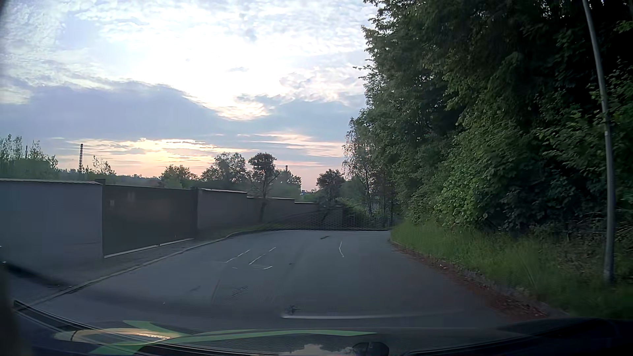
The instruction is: Follow the waypoints while adhering to traffic rules and regulations
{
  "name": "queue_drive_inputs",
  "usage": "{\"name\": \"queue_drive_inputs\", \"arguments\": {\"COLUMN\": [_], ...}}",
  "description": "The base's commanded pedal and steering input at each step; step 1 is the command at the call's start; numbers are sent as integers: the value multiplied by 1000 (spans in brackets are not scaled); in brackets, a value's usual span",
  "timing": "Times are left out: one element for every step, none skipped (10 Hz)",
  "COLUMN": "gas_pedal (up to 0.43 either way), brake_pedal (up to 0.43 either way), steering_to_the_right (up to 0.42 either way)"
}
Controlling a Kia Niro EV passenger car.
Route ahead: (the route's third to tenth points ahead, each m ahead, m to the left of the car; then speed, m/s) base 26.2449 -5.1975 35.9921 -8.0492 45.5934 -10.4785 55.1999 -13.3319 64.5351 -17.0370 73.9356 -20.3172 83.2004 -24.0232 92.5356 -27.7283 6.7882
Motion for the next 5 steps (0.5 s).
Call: {"name": "queue_drive_inputs", "arguments": {"gas_pedal": [98, 98, 98, 98, 98], "brake_pedal": [0, 0, 0, 0, 0], "steering_to_the_right": [-14, -11, -11, -11, -10]}}
